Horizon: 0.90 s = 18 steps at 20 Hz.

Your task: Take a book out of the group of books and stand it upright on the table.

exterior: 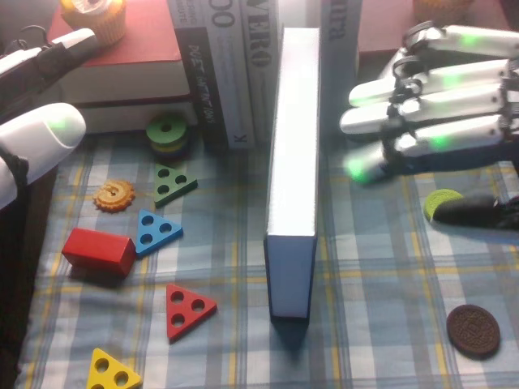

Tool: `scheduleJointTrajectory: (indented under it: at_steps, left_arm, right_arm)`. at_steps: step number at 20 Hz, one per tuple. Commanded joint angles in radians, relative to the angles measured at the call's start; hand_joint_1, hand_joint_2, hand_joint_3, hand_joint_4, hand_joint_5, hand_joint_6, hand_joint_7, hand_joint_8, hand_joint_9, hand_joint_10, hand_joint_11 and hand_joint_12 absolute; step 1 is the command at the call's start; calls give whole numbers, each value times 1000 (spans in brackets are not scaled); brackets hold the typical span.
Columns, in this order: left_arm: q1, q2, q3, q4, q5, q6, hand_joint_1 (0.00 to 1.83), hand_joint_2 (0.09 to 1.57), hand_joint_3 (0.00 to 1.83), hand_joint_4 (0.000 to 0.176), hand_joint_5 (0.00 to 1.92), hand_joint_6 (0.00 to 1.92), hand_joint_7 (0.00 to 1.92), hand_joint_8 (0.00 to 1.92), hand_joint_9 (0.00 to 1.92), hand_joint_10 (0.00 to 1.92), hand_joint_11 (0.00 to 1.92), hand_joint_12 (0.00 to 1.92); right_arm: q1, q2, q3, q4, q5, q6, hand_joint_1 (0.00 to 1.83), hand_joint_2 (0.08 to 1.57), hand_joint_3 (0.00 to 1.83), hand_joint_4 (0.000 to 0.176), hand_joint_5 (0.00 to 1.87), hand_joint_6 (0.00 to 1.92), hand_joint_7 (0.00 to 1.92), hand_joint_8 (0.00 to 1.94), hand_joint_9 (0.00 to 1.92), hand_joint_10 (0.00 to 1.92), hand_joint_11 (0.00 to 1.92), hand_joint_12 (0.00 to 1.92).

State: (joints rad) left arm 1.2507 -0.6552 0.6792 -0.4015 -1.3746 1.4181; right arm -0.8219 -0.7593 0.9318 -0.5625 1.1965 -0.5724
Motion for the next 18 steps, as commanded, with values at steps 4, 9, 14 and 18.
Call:
scheduleJointTrajectory:
  at_steps: [4,9,14,18]
  left_arm:
    - [5,-4,26,10,-231,-106,213,1345,0,140,324,4,230,5,185,4,0,337]
    - [-1,-65,136,41,-339,-433,499,1272,3,42,292,0,290,0,240,0,97,222]
    - [-42,-103,187,49,-359,-535,431,1250,2,7,192,0,301,5,324,16,170,241]
    - [-46,-105,188,61,-360,-563,394,1225,0,5,234,0,287,0,304,0,69,517]
  right_arm:
    - [-33,-11,8,257,219,-118,1010,1352,3,0,556,1593,549,22,457,54,14,1672]
    - [-122,-79,74,529,326,-119,945,1418,0,0,465,1723,459,2,298,5,0,1700]
    - [-135,-135,136,648,375,-67,946,1418,0,0,465,1722,459,2,298,6,0,1704]
    - [-161,-135,124,649,460,-60,541,1249,0,40,381,1,440,0,500,0,273,339]
